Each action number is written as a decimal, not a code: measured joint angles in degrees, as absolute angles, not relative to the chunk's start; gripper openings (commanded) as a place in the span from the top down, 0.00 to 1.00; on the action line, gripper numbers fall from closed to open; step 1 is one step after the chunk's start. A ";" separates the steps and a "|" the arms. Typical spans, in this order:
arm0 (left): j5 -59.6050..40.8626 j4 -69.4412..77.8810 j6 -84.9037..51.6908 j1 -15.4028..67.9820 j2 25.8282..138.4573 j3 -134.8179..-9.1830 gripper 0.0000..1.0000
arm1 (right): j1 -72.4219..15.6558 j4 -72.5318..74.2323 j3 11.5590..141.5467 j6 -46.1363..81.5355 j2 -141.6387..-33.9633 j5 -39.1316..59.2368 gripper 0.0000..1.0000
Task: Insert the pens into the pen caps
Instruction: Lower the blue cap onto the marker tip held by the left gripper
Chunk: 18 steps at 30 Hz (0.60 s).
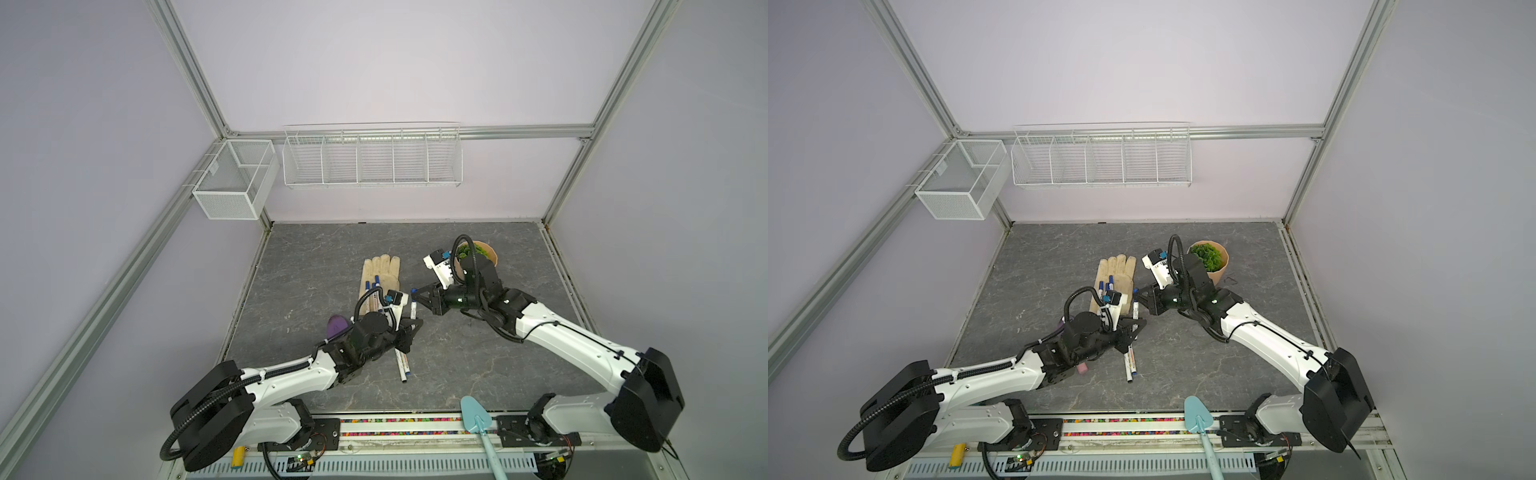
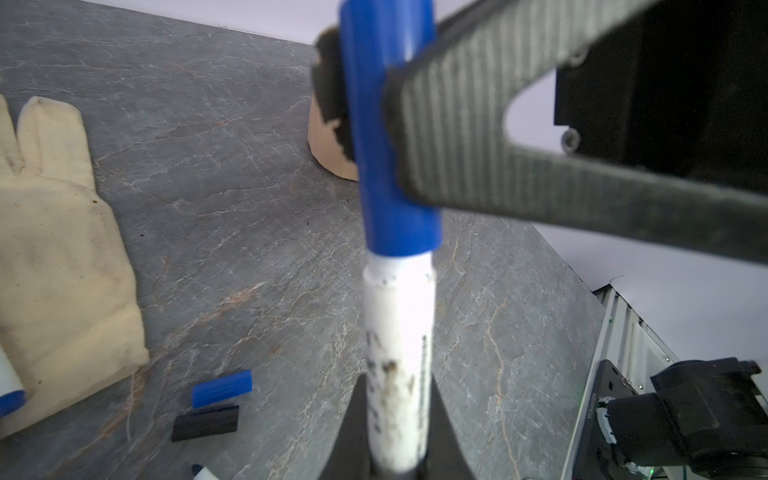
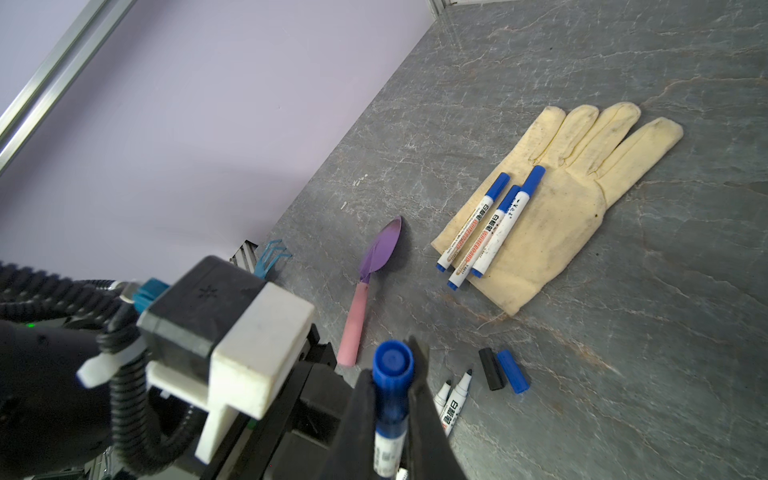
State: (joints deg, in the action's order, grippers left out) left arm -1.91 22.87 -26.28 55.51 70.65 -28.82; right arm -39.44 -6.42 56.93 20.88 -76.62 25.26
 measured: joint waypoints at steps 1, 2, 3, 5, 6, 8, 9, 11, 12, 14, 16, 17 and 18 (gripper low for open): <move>-2.28 22.90 -26.26 55.53 70.65 -28.82 1.00 | -39.33 -6.72 56.93 20.45 -76.51 25.74 0.92; -2.61 22.90 -26.24 55.53 70.65 -28.82 1.00 | -39.20 -7.01 56.93 20.01 -76.40 26.20 0.92; -2.96 22.85 -26.17 55.55 70.65 -28.82 1.00 | -39.07 -7.31 56.93 19.59 -76.31 26.72 0.92; -3.36 22.76 -25.96 55.57 70.65 -28.82 1.00 | -38.87 -7.75 56.93 18.92 -76.23 27.49 0.92; -3.53 22.68 -25.80 55.61 70.65 -28.82 1.00 | -38.79 -7.99 56.93 18.57 -76.18 27.90 0.92; -3.68 22.44 -25.54 55.72 70.65 -28.82 1.00 | -38.63 -8.36 56.93 17.98 -76.18 28.69 0.92; -3.79 22.31 -25.36 55.79 70.65 -28.82 1.00 | -38.61 -8.58 56.93 17.69 -76.18 29.08 0.92; -4.03 22.06 -25.12 55.94 70.63 -28.82 1.00 | -38.50 -9.08 56.93 17.28 -76.07 29.91 0.92; -4.19 22.00 -24.93 56.01 70.61 -28.82 1.00 | -38.44 -9.32 56.93 17.10 -75.96 30.26 0.93; -4.56 22.06 -24.62 56.10 70.52 -28.82 1.00 | -38.33 -9.67 56.93 16.88 -75.66 30.94 0.93; -4.82 22.11 -24.23 56.27 70.19 -28.82 1.00 | -38.28 -9.82 56.73 16.82 -75.05 31.48 0.92; -4.95 22.13 -23.94 56.31 70.02 -28.82 1.00 | -38.26 -9.85 56.55 16.82 -74.70 31.70 0.92; -5.15 22.26 -23.66 56.34 69.89 -28.82 1.00 | -38.26 -9.80 56.34 16.84 -74.30 31.92 0.93</move>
